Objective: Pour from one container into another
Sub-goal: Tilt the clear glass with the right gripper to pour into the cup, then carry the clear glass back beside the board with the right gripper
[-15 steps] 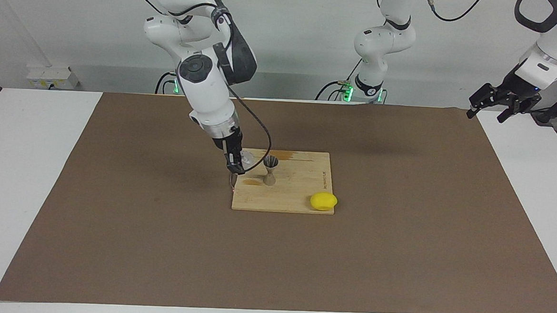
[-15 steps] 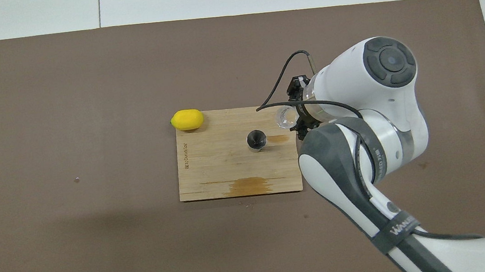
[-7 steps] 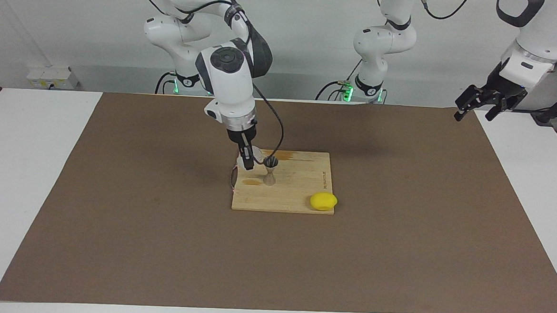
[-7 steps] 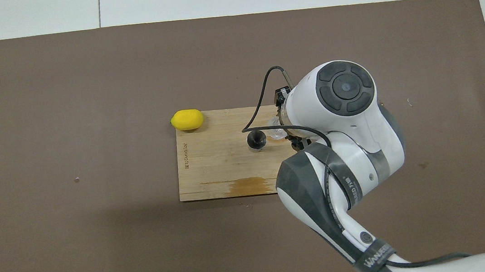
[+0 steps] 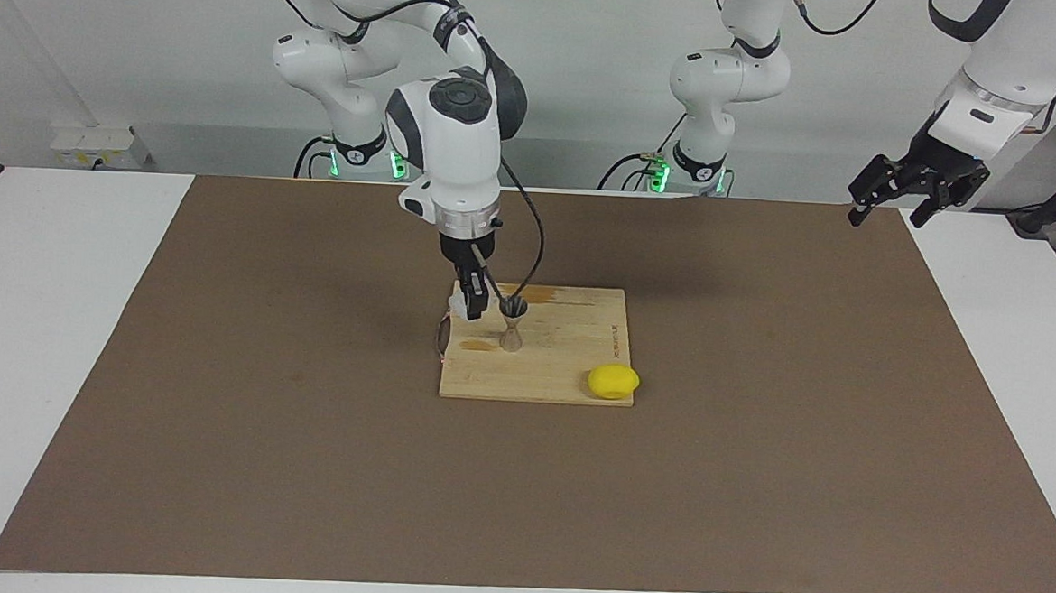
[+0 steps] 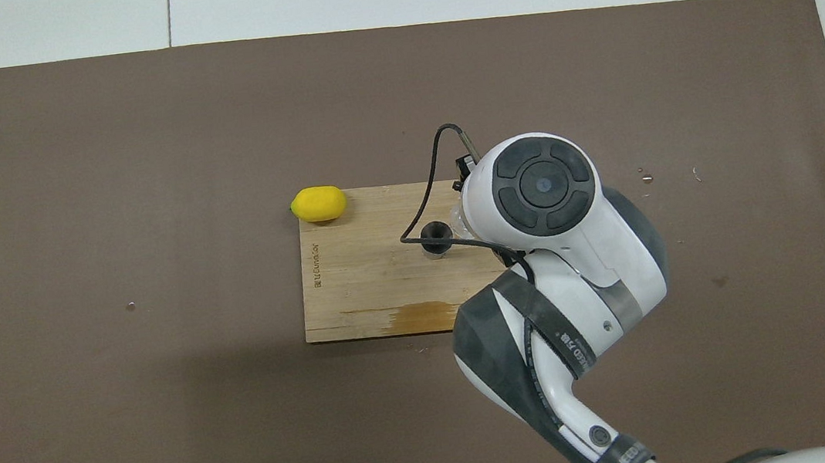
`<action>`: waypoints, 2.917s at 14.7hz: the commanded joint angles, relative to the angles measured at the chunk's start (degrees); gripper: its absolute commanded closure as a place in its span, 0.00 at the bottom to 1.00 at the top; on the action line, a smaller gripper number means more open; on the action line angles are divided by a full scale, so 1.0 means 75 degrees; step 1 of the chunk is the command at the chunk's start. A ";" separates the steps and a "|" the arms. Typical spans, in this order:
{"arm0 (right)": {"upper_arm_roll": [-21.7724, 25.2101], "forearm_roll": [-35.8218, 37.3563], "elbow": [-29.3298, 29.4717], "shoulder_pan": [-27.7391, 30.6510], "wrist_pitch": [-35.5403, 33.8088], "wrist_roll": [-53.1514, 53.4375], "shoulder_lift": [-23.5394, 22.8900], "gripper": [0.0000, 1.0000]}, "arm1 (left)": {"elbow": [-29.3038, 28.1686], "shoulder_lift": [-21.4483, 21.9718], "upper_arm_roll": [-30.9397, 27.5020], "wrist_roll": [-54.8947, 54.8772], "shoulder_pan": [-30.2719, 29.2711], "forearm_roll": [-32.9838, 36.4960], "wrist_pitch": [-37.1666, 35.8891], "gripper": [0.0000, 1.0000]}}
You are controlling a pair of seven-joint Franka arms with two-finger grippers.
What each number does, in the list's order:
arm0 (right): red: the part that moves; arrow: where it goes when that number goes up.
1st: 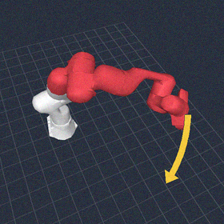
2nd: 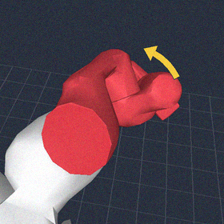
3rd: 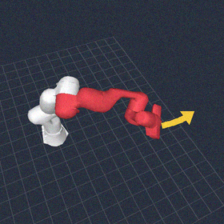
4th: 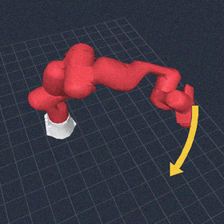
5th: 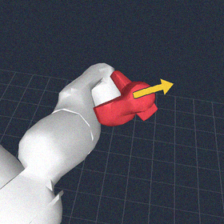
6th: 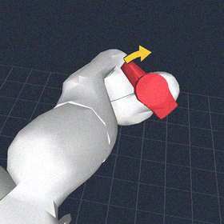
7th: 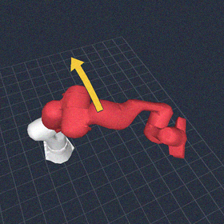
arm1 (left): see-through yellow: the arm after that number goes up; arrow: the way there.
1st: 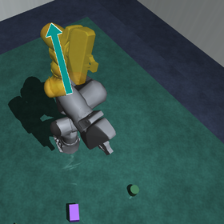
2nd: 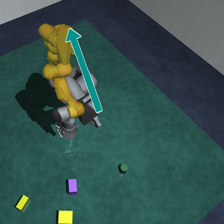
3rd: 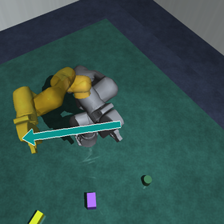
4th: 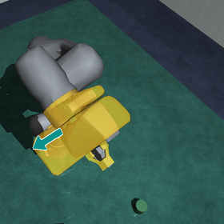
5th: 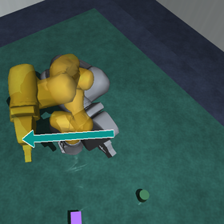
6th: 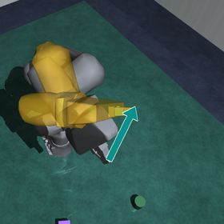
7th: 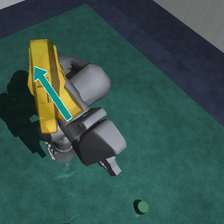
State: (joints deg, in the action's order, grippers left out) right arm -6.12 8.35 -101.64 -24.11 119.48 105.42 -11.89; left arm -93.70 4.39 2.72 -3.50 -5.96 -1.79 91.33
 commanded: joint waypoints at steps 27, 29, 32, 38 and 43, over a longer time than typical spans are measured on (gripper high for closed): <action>-0.0039 0.0436 0.0157 -0.0161 0.0182 0.0429 -0.0231 1.00 | 0.0025 -0.0081 0.0000 0.0091 -0.0014 0.0192 0.0584 0.00; -0.0039 0.0026 0.0169 0.0038 0.0194 0.0394 -0.0290 1.00 | 0.0025 -0.0092 0.0000 0.0091 -0.0026 0.0192 0.0619 0.00; -0.0039 -0.0829 0.0064 0.0366 0.0194 0.0009 -0.0302 1.00 | 0.0025 -0.0081 -0.0023 0.0068 -0.0038 0.0192 0.0631 0.00; -0.0039 -0.3637 -0.0649 0.1781 0.0510 -0.1008 -0.0232 1.00 | 0.0024 -0.0069 -0.0082 0.0044 -0.0061 0.0204 0.0631 0.00; -0.0039 -0.4708 -0.1845 0.2616 0.0768 -0.3223 0.0050 1.00 | 0.0025 -0.0069 -0.0070 0.0091 -0.0050 0.0204 0.0619 0.00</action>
State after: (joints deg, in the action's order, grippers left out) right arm -5.57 -23.66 -110.35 -6.21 122.70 86.43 -14.01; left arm -93.69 3.90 2.11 -3.49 -6.36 -1.37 95.71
